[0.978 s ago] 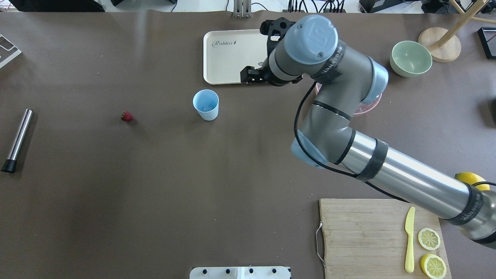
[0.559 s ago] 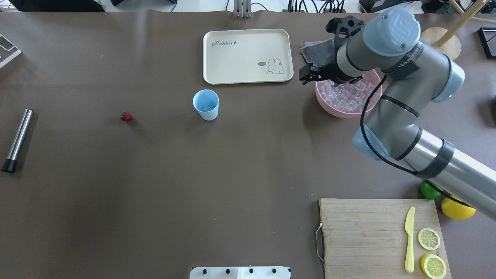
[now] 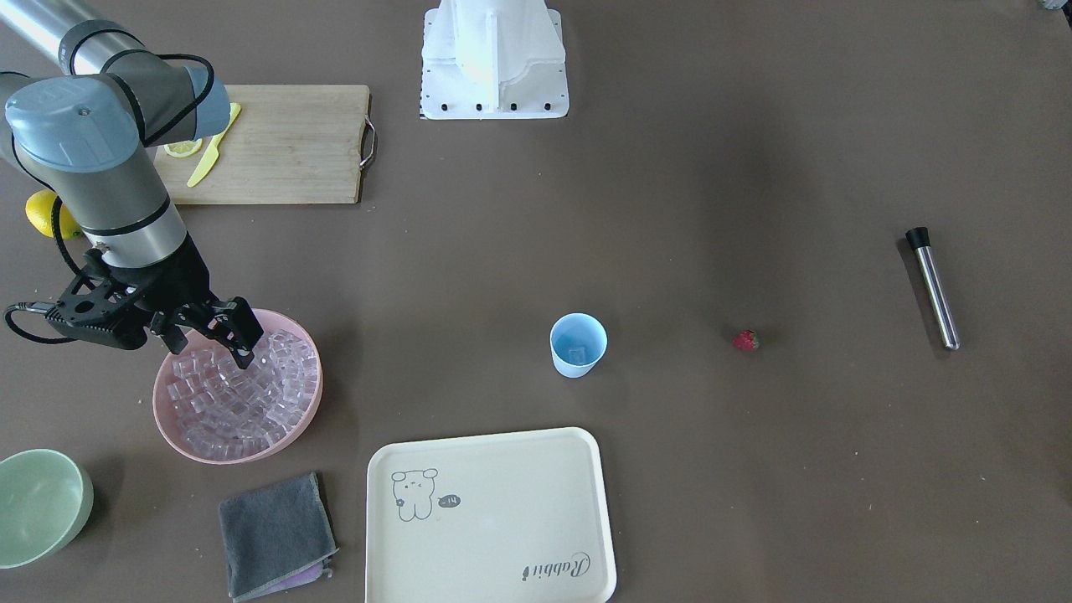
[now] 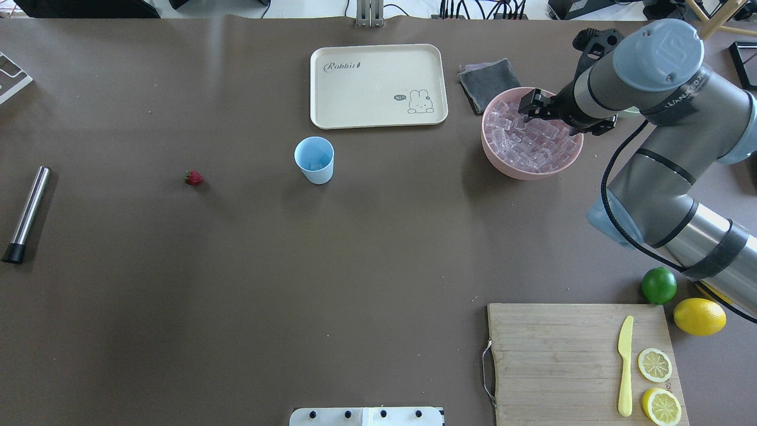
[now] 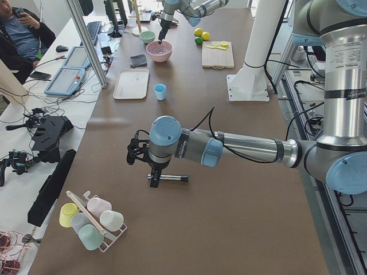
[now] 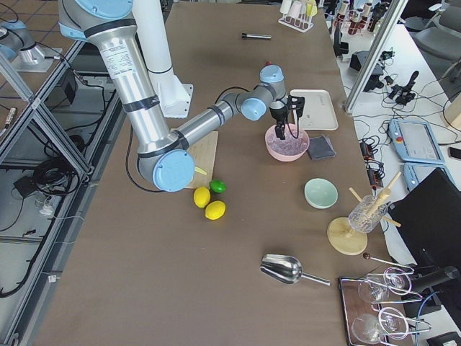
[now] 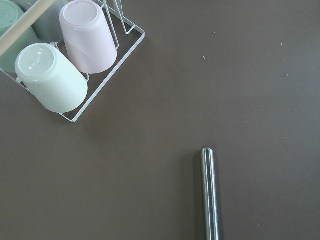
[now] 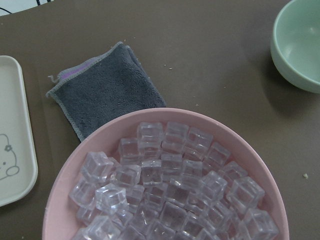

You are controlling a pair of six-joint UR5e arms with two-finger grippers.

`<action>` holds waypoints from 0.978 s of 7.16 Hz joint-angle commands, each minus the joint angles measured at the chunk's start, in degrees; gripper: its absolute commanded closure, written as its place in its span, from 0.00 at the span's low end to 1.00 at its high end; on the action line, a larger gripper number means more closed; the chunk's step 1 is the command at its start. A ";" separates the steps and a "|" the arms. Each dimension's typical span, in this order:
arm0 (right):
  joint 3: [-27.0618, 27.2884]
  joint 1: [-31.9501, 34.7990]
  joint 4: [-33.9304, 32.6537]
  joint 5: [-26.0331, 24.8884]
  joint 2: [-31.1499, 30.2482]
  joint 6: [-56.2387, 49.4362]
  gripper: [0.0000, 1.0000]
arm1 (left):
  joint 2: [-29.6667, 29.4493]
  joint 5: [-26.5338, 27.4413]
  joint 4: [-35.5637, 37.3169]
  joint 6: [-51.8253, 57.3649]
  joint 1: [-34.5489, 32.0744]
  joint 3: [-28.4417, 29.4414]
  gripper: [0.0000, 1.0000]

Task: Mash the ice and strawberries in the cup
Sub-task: 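Move the right gripper back over the pink bowl of ice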

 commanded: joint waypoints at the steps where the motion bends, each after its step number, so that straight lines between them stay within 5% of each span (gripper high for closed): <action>1: 0.13 -2.05 -13.01 -4.29 6.72 6.88 0.15 | 0.03 -0.02 0.00 -0.02 0.09 -0.33 0.02; 3: -0.74 -4.43 -13.14 -7.71 6.58 9.54 0.18 | 0.03 -0.02 0.00 -0.02 0.09 -0.33 0.02; 5: -1.27 -6.09 -12.79 -8.34 6.58 11.63 0.40 | 0.38 -0.46 0.00 -0.02 0.00 -0.42 0.02; 7: -2.23 -7.51 -12.62 -9.74 6.40 12.88 0.41 | 1.17 -0.46 -0.09 0.06 -0.09 -0.68 0.02</action>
